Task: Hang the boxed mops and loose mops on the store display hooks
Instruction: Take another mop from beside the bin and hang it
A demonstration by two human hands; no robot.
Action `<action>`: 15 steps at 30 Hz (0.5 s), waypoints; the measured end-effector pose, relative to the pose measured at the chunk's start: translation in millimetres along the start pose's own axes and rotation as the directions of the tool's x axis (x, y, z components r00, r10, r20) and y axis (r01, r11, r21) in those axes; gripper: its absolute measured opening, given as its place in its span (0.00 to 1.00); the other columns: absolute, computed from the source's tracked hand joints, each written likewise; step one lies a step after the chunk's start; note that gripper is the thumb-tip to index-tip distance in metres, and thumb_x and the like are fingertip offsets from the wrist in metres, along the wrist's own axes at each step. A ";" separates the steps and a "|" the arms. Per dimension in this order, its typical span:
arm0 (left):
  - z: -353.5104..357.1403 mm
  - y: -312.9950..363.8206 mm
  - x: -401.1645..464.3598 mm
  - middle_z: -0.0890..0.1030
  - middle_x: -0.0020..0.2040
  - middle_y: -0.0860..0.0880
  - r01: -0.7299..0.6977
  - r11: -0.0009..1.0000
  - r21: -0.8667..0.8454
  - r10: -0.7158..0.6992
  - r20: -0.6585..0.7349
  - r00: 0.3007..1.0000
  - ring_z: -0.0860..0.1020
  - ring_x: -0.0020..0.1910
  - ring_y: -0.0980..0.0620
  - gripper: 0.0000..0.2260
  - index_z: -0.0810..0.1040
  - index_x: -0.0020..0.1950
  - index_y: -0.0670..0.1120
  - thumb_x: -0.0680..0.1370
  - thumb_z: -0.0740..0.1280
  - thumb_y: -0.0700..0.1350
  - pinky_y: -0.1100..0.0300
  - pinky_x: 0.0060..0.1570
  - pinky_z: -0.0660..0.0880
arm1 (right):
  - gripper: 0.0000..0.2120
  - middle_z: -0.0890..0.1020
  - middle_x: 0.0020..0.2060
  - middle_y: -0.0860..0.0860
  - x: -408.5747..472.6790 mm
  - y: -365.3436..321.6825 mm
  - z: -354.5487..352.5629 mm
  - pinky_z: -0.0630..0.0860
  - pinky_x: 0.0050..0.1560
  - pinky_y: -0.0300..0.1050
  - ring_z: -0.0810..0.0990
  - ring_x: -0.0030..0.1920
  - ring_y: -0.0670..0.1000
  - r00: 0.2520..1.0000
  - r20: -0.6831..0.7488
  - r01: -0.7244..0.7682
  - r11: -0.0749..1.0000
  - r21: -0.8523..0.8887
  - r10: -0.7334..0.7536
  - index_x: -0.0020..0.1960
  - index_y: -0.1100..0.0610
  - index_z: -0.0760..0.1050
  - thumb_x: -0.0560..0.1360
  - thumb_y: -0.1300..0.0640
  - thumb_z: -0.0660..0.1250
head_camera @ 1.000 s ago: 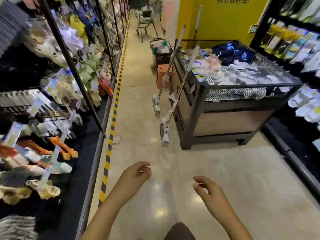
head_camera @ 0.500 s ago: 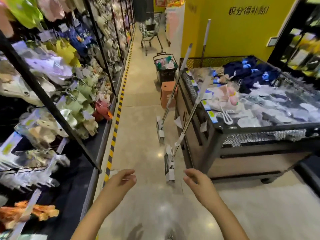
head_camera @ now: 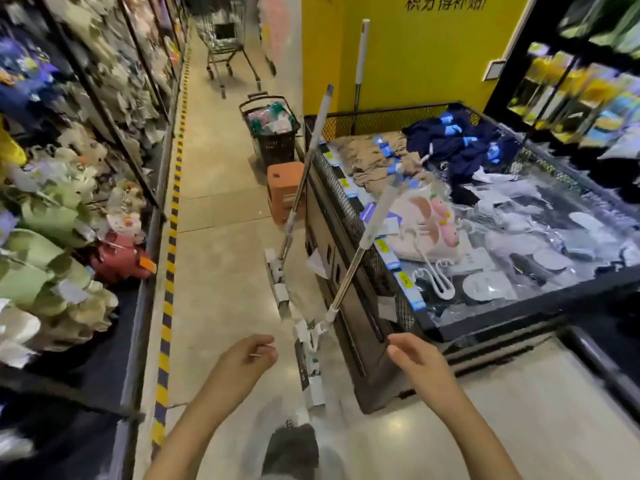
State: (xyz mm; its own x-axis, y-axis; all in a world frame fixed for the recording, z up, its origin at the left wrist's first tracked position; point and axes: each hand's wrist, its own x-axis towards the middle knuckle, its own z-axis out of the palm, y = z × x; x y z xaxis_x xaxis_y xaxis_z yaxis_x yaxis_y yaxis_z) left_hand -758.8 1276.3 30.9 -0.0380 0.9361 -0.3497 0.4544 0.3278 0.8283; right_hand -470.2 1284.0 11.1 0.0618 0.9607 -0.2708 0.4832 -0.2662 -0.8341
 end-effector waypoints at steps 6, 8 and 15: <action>-15.6 39.5 112.2 0.80 0.48 0.51 -0.102 0.993 0.061 0.090 0.175 0.981 0.78 0.45 0.60 0.09 0.77 0.58 0.47 0.78 0.66 0.42 0.75 0.42 0.69 | 0.17 0.77 0.53 0.51 103.9 -54.4 0.0 0.74 0.41 0.33 0.78 0.54 0.55 0.988 -0.147 -0.041 0.994 0.106 0.056 0.66 0.58 0.70 0.78 0.59 0.65; -24.2 47.9 141.6 0.80 0.51 0.50 -0.114 0.990 0.081 0.094 0.216 0.972 0.78 0.48 0.56 0.09 0.78 0.58 0.47 0.78 0.66 0.43 0.68 0.46 0.69 | 0.21 0.75 0.56 0.52 140.8 -71.1 0.5 0.74 0.47 0.43 0.77 0.56 0.57 0.978 -0.195 -0.046 0.989 0.142 0.074 0.69 0.55 0.65 0.78 0.56 0.65; -42.3 56.7 193.0 0.81 0.46 0.53 -0.104 0.990 0.093 0.081 0.220 0.972 0.79 0.49 0.53 0.06 0.78 0.54 0.48 0.78 0.67 0.42 0.67 0.46 0.70 | 0.37 0.64 0.71 0.55 235.2 -98.5 -3.2 0.71 0.62 0.52 0.69 0.67 0.53 0.962 -0.238 -0.078 0.967 0.241 0.136 0.77 0.56 0.49 0.76 0.53 0.68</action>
State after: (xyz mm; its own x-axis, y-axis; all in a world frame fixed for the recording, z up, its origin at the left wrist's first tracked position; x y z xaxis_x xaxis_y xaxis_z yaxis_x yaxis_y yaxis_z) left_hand -778.0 1480.9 28.9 0.1953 0.9087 -0.3690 0.5368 0.2159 0.8157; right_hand -500.4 1536.4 31.1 0.3327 0.9065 -0.2598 0.2524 -0.3511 -0.9017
